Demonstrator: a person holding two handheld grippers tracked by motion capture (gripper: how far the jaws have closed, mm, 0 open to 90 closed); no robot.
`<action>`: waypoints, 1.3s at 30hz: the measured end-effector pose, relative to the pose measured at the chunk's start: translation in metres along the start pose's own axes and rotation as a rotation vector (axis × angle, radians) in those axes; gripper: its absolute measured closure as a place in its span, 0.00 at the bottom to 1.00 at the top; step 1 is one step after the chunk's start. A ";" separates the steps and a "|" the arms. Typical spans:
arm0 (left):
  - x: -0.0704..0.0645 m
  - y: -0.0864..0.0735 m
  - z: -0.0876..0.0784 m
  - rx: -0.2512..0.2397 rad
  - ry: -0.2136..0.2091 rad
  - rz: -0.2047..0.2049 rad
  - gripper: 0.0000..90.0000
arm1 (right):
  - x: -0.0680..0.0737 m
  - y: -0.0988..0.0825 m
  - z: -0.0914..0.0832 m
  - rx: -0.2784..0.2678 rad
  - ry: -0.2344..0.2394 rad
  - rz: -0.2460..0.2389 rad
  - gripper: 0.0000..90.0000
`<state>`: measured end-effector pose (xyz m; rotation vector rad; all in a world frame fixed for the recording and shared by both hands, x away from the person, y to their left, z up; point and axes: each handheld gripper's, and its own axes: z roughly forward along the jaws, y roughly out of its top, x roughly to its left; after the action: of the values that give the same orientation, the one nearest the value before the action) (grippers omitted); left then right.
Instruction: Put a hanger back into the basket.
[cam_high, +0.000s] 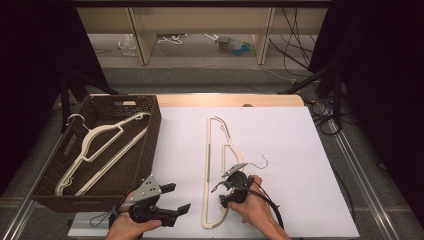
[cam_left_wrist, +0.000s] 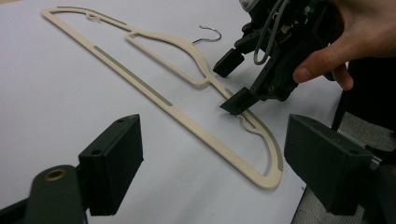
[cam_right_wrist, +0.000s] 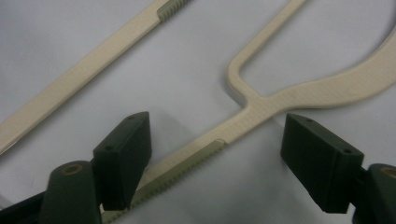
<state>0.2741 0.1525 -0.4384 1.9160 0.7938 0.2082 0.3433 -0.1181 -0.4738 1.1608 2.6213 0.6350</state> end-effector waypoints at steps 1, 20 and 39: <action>0.000 0.000 0.000 -0.001 0.000 -0.002 0.22 | -0.001 0.000 0.000 0.007 0.006 -0.005 0.31; -0.001 -0.001 0.001 0.000 -0.011 -0.014 0.23 | -0.006 0.012 0.000 0.107 0.045 -0.099 0.40; 0.000 -0.002 0.002 0.005 -0.025 -0.010 0.23 | -0.008 0.012 -0.006 0.195 0.045 -0.058 0.43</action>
<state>0.2741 0.1514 -0.4409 1.9155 0.7883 0.1759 0.3547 -0.1186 -0.4629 1.1278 2.7950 0.4062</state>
